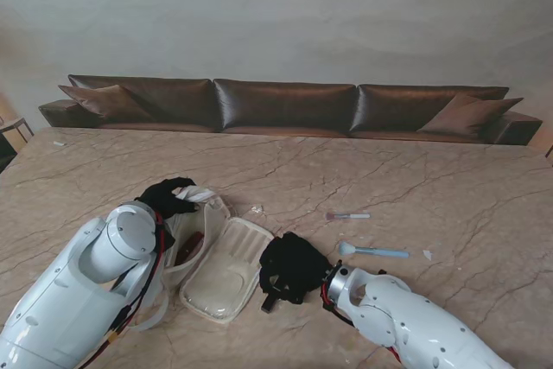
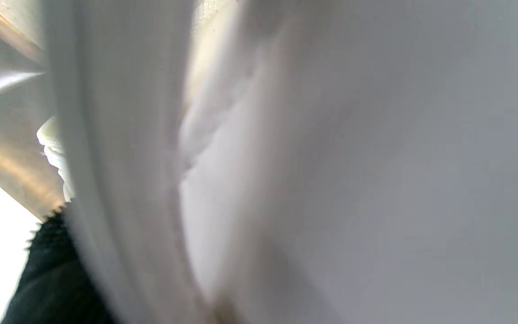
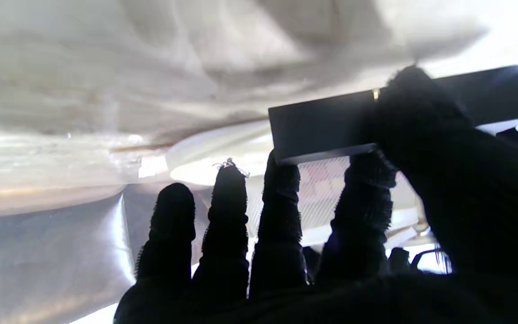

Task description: Pack the cosmetics bag

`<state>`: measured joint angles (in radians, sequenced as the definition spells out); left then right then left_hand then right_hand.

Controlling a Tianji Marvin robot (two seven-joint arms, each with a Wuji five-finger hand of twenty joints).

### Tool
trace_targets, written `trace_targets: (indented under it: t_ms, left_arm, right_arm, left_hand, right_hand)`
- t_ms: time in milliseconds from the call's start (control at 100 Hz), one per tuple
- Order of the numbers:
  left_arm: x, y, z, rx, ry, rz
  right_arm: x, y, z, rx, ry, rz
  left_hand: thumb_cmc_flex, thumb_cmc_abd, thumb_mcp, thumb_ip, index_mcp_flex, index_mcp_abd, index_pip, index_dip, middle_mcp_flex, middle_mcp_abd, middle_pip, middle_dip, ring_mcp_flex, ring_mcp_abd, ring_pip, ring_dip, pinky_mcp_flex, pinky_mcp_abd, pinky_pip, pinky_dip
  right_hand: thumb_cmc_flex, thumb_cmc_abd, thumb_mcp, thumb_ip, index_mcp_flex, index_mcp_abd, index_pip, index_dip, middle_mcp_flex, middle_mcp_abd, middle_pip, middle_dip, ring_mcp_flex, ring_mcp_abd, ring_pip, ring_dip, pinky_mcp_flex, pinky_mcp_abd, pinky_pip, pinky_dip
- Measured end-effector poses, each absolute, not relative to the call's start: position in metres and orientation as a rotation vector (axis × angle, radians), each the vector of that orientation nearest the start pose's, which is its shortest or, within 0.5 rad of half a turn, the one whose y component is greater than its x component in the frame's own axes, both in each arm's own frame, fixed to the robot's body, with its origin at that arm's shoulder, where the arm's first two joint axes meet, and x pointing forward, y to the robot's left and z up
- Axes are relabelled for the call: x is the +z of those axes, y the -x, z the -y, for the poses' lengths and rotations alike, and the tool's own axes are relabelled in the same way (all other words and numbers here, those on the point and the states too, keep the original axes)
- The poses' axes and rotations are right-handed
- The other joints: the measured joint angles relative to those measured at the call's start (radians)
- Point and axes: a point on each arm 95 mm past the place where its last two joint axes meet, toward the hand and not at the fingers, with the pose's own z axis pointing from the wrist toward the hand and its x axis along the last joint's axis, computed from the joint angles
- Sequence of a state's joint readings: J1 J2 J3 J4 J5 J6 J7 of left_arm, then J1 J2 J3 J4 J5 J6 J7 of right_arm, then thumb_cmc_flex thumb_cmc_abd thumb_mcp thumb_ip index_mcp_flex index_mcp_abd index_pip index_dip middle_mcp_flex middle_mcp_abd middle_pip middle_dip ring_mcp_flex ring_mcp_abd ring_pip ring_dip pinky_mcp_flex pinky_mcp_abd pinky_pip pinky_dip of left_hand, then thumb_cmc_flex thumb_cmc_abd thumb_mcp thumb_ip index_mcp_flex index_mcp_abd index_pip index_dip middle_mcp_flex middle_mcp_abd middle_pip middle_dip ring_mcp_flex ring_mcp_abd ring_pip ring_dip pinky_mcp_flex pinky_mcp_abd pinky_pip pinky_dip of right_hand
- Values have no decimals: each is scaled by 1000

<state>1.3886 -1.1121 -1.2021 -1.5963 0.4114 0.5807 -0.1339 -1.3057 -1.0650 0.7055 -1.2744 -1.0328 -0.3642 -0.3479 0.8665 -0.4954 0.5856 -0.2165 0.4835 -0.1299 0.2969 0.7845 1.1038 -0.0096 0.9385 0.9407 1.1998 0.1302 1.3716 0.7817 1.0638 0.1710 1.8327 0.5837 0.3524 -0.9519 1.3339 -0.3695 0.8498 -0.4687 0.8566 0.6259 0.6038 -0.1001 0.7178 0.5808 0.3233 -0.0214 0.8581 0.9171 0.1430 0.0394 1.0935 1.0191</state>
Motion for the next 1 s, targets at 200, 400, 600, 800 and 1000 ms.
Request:
trace_targets:
  t_ms: [200,400,600,800,1000]
  left_arm:
    - [-297,-449,-26,-1297,2058,-991]
    - [-296,-447,-23,-1290,2084,-997]
    - [-295,-446,-22,-1285,2108,-996]
    - [-295,-445,-22,-1283,2114,-997]
    - [-295,-443,-19,-1284,2119,-1000]
  right_arm:
    - [-375,-377,-105,1895,-674,-1829]
    - [-347,-398,-129,1968,-550,-1722]
    - [-331,-423,-156,2037,-490,-1634]
    - [-324,-433,-183,2092,-498,-1578]
    - [-320,-440,-204,2127,-456,-1558]
  left_hand:
    - [0,0,0,0,0,0,0,0,0,0,0,0,0,0,0,0,0,0,0,0]
    - [0,0,0,0,-13,-8,11,3,-9,0,1,5,0,0,0,0,0,0,0,0]
    - [0,0,0,0,-13,-11,12,3,-9,0,1,5,0,0,0,0,0,0,0,0]
    - [0,0,0,0,-13,-12,12,3,-9,0,1,5,0,0,0,0,0,0,0,0]
    - [0,0,0,0,-13,-12,13,3,-9,0,1,5,0,0,0,0,0,0,0,0]
  right_hand:
    - [0,11,0,0,-2,2,-11,9,0,0,0,0,0,0,0,0,2,-1,9,0]
    - [0,24,-15,1,-3,4,-23,10,36,-6,5,3,27,0,0,0,15,-1,9,0]
    - [0,32,-26,1,-3,6,-26,10,36,-9,4,3,29,0,-1,0,22,0,10,-1]
    - [0,47,-41,2,-10,6,-27,10,-41,-1,-3,0,-14,0,1,9,-17,-3,10,-1]
    - [2,49,-52,2,-12,6,-27,10,-42,2,-11,-12,-24,0,2,9,-23,-5,10,-1]
